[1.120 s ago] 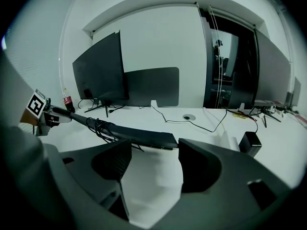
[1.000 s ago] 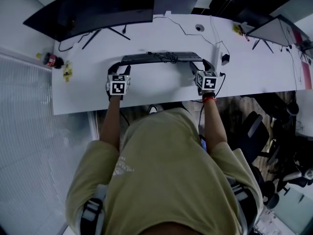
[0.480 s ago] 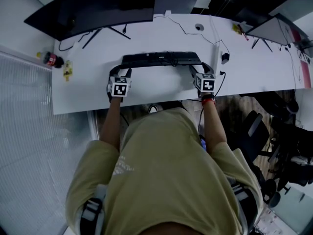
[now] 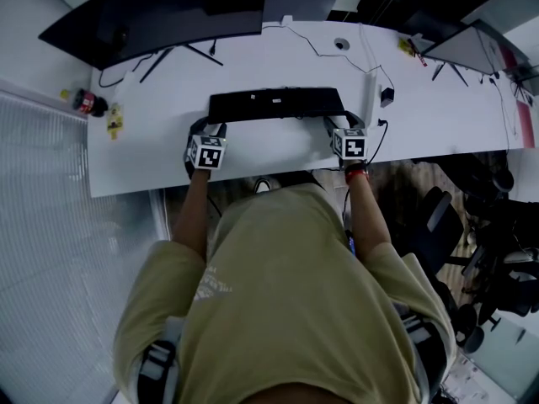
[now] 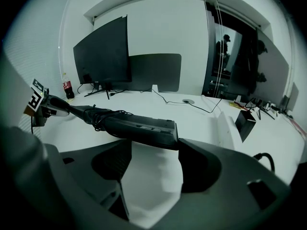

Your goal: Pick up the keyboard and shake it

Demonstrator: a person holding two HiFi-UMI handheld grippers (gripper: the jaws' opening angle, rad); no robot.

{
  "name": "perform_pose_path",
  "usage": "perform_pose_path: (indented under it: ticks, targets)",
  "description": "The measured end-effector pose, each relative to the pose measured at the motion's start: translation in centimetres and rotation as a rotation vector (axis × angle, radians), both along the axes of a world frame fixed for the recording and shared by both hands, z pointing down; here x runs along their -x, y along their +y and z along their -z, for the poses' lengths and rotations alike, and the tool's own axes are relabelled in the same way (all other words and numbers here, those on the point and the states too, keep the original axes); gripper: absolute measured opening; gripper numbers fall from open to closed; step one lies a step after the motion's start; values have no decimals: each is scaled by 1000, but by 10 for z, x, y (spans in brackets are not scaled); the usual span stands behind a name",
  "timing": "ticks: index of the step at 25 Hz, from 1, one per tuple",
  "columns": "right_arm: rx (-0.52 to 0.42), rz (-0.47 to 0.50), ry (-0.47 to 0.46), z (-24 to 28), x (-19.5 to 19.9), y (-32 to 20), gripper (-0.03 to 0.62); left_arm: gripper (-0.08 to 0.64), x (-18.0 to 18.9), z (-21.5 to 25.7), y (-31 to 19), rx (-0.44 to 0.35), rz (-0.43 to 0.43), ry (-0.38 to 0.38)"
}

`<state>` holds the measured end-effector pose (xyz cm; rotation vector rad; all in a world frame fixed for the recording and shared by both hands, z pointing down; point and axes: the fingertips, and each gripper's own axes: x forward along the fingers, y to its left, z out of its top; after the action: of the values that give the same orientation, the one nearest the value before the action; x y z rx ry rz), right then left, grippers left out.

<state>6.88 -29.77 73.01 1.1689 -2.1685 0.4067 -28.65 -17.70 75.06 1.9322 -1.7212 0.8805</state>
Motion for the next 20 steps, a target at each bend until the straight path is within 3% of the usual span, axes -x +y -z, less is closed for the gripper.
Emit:
perform_pose_path:
  ticks: [13,20]
  targets:
    - [75,4,73,-32,-3,12,317,224,-3,-28,14,92,-29,-72]
    - [108,15,113,-43,-2,14,316,224,-5,-39,22,126,-20,-30]
